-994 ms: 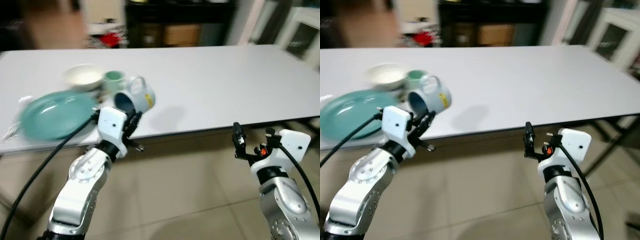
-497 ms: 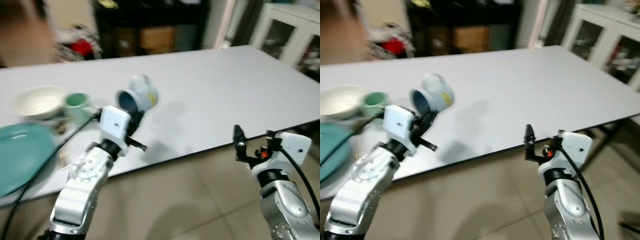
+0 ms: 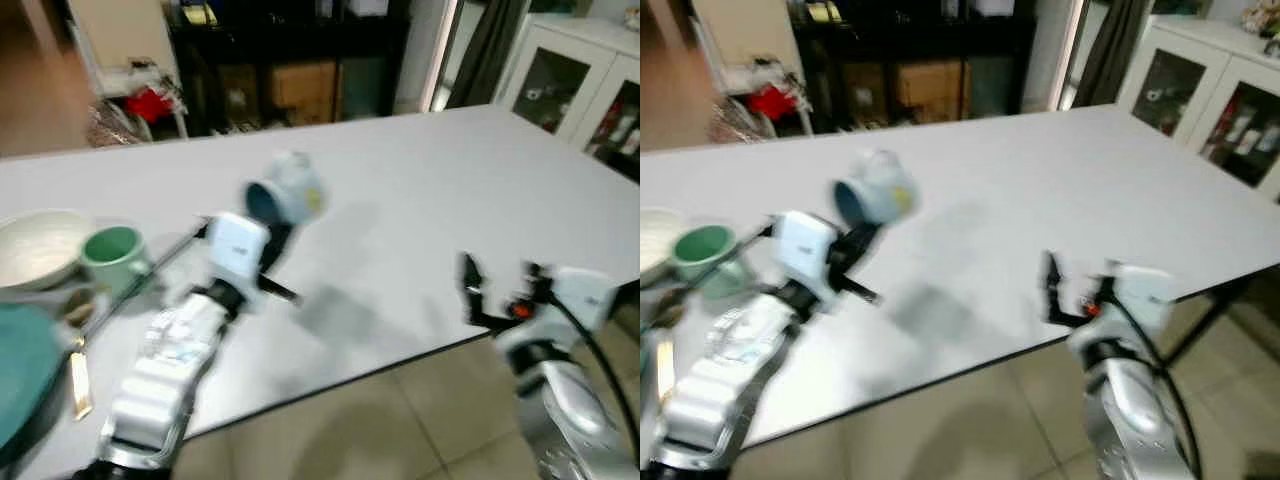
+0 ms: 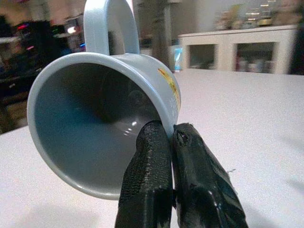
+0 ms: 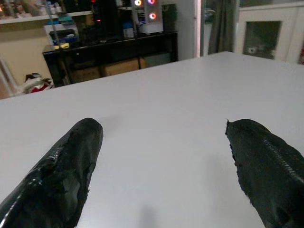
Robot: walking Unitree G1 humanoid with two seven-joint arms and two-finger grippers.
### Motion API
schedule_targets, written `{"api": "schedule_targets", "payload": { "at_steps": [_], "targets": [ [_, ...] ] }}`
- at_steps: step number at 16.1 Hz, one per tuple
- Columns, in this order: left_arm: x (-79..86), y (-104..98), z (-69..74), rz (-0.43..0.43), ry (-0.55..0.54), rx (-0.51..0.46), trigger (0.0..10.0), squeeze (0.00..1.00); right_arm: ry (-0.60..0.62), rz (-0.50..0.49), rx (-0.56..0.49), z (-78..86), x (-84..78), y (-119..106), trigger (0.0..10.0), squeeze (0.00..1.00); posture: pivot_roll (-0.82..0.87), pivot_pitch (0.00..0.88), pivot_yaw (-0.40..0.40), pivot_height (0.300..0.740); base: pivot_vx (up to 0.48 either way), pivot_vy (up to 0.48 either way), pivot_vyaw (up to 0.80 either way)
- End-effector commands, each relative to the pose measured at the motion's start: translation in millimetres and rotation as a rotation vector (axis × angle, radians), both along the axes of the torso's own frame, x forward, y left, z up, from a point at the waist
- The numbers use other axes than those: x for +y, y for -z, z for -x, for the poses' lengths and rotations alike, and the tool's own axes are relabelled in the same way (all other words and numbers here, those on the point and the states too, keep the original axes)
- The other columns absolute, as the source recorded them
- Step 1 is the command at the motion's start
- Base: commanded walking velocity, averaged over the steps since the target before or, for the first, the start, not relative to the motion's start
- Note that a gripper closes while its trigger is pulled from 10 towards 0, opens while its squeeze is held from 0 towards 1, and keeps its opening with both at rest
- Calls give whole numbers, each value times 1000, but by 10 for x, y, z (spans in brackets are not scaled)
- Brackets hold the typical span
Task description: Setting the table
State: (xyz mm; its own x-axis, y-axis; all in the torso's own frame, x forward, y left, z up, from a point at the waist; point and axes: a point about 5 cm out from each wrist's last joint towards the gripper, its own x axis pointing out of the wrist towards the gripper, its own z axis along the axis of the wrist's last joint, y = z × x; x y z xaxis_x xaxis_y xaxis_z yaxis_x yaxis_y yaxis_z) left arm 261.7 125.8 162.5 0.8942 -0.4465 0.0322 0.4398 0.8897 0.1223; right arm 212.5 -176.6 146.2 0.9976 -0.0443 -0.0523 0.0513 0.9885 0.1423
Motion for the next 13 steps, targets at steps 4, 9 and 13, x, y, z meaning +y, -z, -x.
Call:
{"api": "schedule_targets", "payload": {
  "at_steps": [4, 9, 13],
  "targets": [
    [-123, -34, 8, -10, 60, -8, 10000, 0, 18, 15, 6, 29, -64, -7, 10000, 0, -12, 0, -14, 740, 368, 0, 0],
    [-247, -41, -151, -161, 219, -12, 10000, 0, -92, 111, 70, -15, -69, 63, 10000, 0, -11, 0, -10, 740, 0, 0, 0],
    [-275, -88, -592, -407, 361, 11, 10000, 0, -262, 219, 94, -102, -104, 33, 10000, 0, -21, 0, -1, 740, 0, 0, 0]
  ]
}}
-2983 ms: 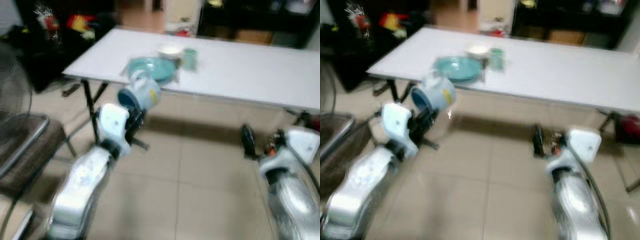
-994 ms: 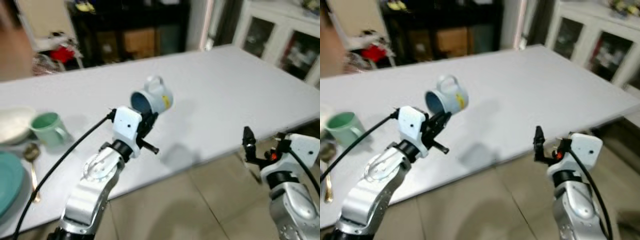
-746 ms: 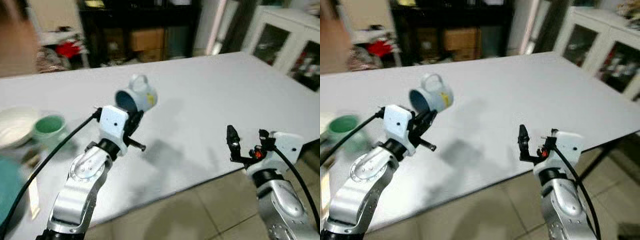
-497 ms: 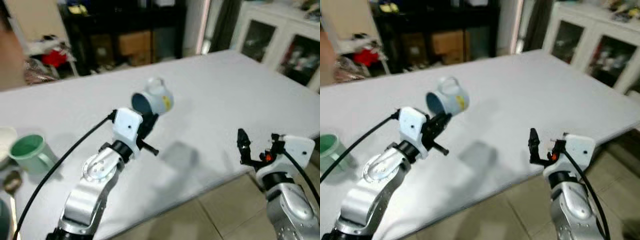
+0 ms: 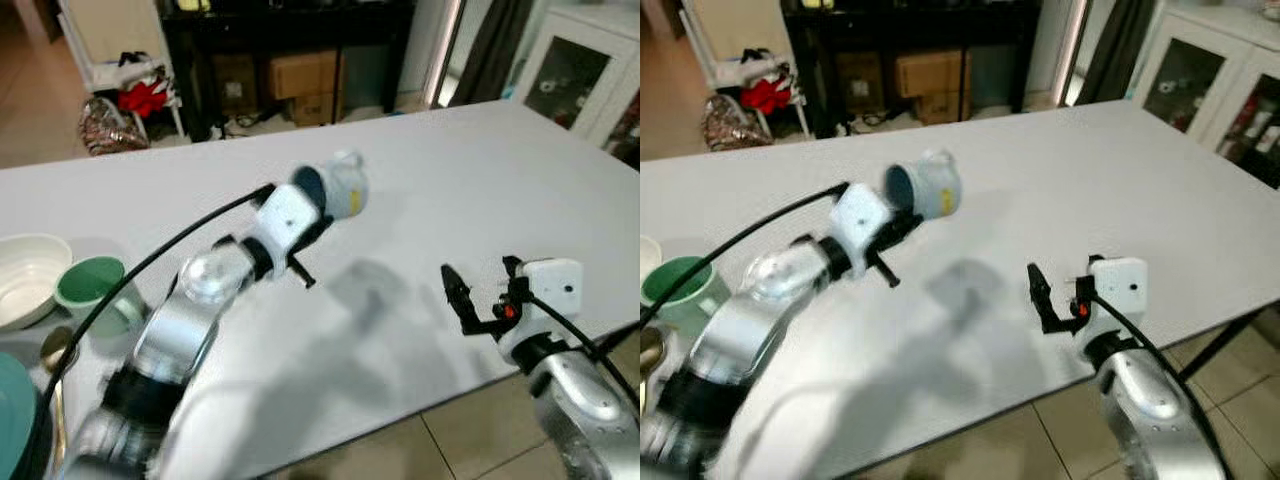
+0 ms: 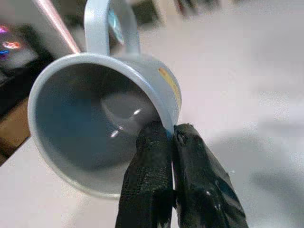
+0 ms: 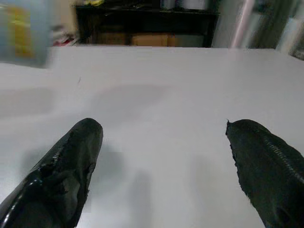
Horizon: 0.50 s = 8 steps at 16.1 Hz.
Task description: Setting the table
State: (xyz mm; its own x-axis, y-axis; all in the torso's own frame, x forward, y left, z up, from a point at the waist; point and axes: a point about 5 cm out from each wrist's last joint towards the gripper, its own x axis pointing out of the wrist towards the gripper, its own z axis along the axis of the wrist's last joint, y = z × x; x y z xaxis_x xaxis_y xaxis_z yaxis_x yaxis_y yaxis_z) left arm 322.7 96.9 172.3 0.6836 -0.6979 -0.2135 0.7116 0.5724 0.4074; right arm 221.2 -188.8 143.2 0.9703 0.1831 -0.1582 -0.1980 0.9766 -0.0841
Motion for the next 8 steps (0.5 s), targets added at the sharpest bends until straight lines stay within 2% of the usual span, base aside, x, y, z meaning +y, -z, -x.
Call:
{"api": "schedule_targets", "payload": {
  "at_steps": [1, 3, 5, 8],
  "targets": [
    [-1, -11, -110, -95, 57, 0, 10000, 0, -60, 11, 24, -29, 8, 1, 10000, 0, -22, 0, 0, 740, 0, 0, 0],
    [-23, -32, -245, -198, 122, 9, 10000, 0, -117, 55, 36, -35, -7, -2, 10000, 0, -25, 0, 4, 740, 0, 0, 0],
    [-36, -102, -452, -383, 176, 8, 10000, 0, -191, 115, 51, -16, -21, -1, 10000, 0, -29, 0, 9, 740, 0, 0, 0],
    [14, -205, -611, -626, 249, 21, 10000, 0, -336, 141, 115, 86, 31, 23, 10000, 0, -46, 0, 26, 740, 0, 0, 0]
  ]
}}
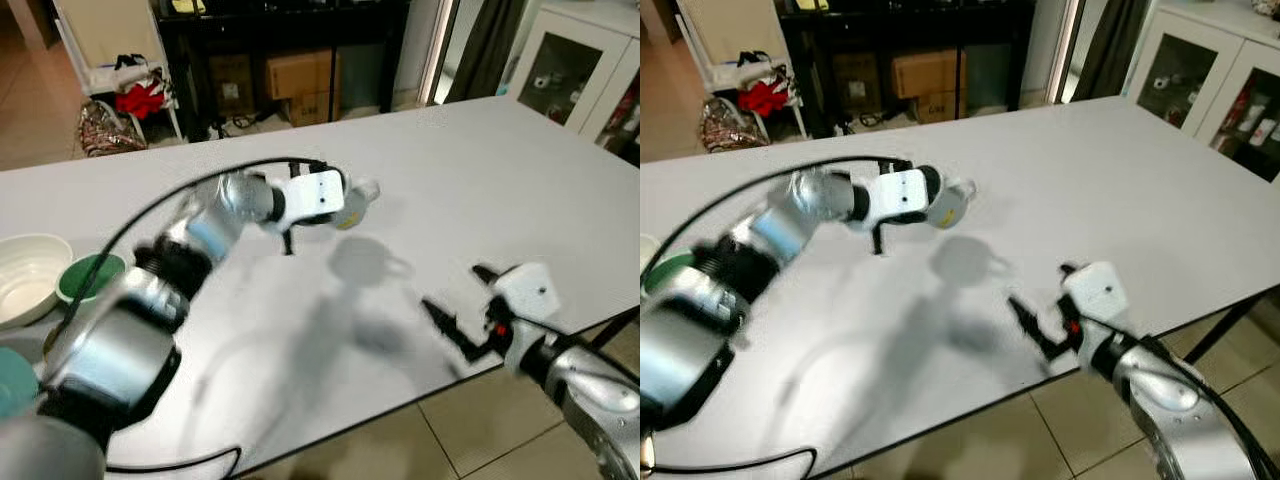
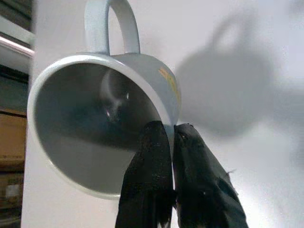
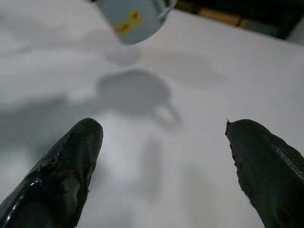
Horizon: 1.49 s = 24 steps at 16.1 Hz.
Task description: Setting the table
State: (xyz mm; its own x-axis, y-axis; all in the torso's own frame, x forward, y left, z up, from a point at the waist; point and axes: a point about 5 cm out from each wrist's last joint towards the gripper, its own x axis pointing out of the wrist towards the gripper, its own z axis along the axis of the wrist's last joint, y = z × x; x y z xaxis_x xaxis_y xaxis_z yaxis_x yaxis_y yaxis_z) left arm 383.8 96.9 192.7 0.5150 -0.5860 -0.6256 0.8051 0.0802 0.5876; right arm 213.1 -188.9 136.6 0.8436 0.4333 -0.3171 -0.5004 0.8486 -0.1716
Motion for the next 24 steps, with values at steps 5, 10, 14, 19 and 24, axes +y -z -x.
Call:
{"api": "schedule_targets", "payload": {
  "at_steps": [5, 10, 14, 19, 24],
  "targets": [
    [158, -149, -106, -228, 44, 5, 10000, 0, -96, 15, 32, 72, 74, -14, 10000, 0, -46, 0, 29, 740, 0, 0, 0],
    [222, -143, -89, -297, 77, 75, 10000, 0, -112, 4, 38, 79, 90, -16, 10000, 0, -40, 0, 26, 740, 0, 0, 0],
    [199, -125, -74, -316, 107, 112, 10000, 0, -132, -37, 31, 85, 134, -37, 10000, 0, -40, 0, 27, 740, 0, 0, 0],
    [111, -130, -61, -276, 137, 131, 10000, 149, -136, -46, 41, 111, 147, -23, 10000, 0, -42, 0, 33, 740, 0, 0, 0],
    [83, -136, -61, -268, 145, 126, 10000, 1000, -136, -46, 46, 108, 154, -9, 10000, 0, -40, 0, 35, 740, 0, 0, 0]
  ]
}}
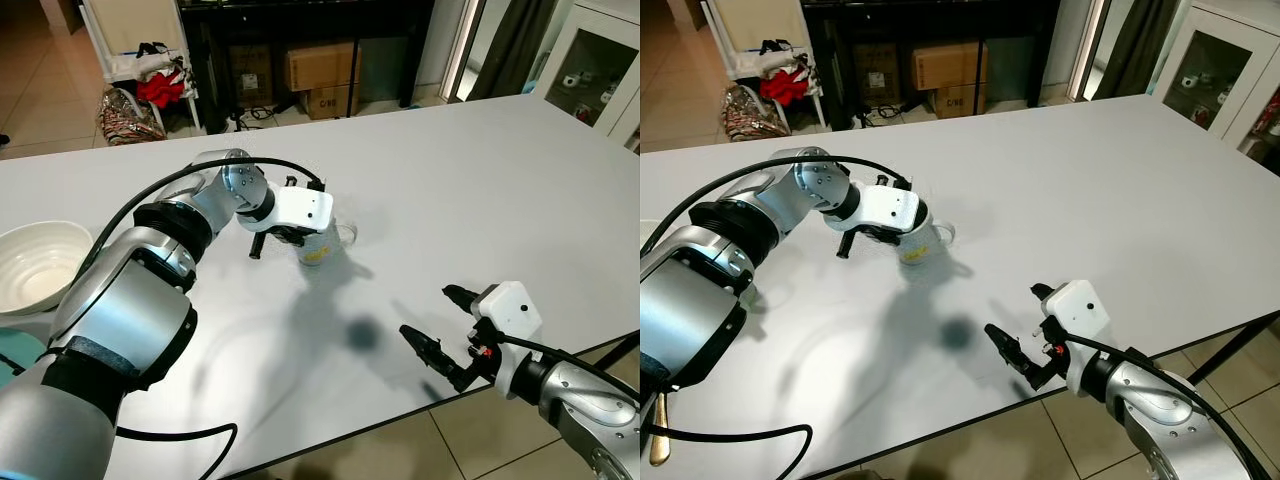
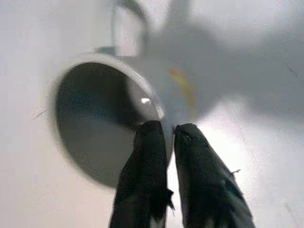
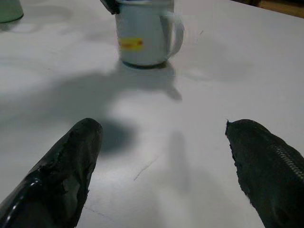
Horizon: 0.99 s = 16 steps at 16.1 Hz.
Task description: Setting the table
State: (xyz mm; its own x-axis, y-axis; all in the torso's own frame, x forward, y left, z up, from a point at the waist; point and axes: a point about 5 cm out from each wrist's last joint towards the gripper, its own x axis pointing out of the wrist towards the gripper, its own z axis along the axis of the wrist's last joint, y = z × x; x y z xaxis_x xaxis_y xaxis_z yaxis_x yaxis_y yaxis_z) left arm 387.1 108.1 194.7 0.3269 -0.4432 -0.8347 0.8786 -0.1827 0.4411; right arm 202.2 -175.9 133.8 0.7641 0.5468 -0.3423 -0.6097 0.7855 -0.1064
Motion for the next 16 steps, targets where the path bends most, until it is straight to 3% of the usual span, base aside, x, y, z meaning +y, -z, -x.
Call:
{"api": "schedule_targets", "payload": {
  "at_steps": [1, 5, 7, 9, 11, 12, 13, 14, 15, 16],
  "targets": [
    [-38, -128, -37, 23, 2, -46, 10000, 1000, -11, -7, -10, 1, 27, -36, 10000, 0, -39, 0, 35, 740, 0, 0, 0],
    [-77, -236, -61, 130, -17, -79, 10000, 1000, -10, -13, -16, 6, 29, -49, 10000, 0, -38, 0, 36, 740, 0, 0, 0],
    [-69, -402, -51, 269, -6, -63, 10000, 1000, -8, -32, -30, 24, 38, -73, 10000, 0, -33, 0, 33, 740, 0, 0, 0],
    [11, -590, 4, 488, 9, -28, 10000, 1000, 16, -110, -56, 38, 93, -134, 10000, 0, -25, 0, 30, 740, 0, 0, 0],
    [67, -656, 54, 616, 1, -14, 10000, 992, 39, -148, -78, 31, 131, -170, 10000, 0, -23, 0, 30, 740, 0, 0, 0],
    [155, -653, 165, 758, -32, -21, 10000, 835, 70, -183, -105, 15, 178, -202, 10000, 0, -20, 0, 29, 740, 0, 0, 0],
    [203, -617, 238, 814, -58, -37, 10000, 702, 87, -191, -116, 10, 200, -207, 10000, 0, -19, 0, 25, 740, 0, 0, 0],
    [349, -386, 471, 879, -189, -86, 10000, 478, 138, -208, -159, -16, 291, -219, 10000, 0, -12, 0, 14, 740, 0, 0, 0],
    [364, -344, 519, 898, -219, -91, 10000, 478, 149, -210, -170, -20, 312, -222, 10000, 0, 0, 0, -2, 740, 0, 0, 0],
    [362, -283, 589, 1023, -343, -133, 10000, 467, 187, -232, -186, -36, 357, -224, 10000, 0, 0, 0, -5, 740, 0, 0, 0]
  ]
}}
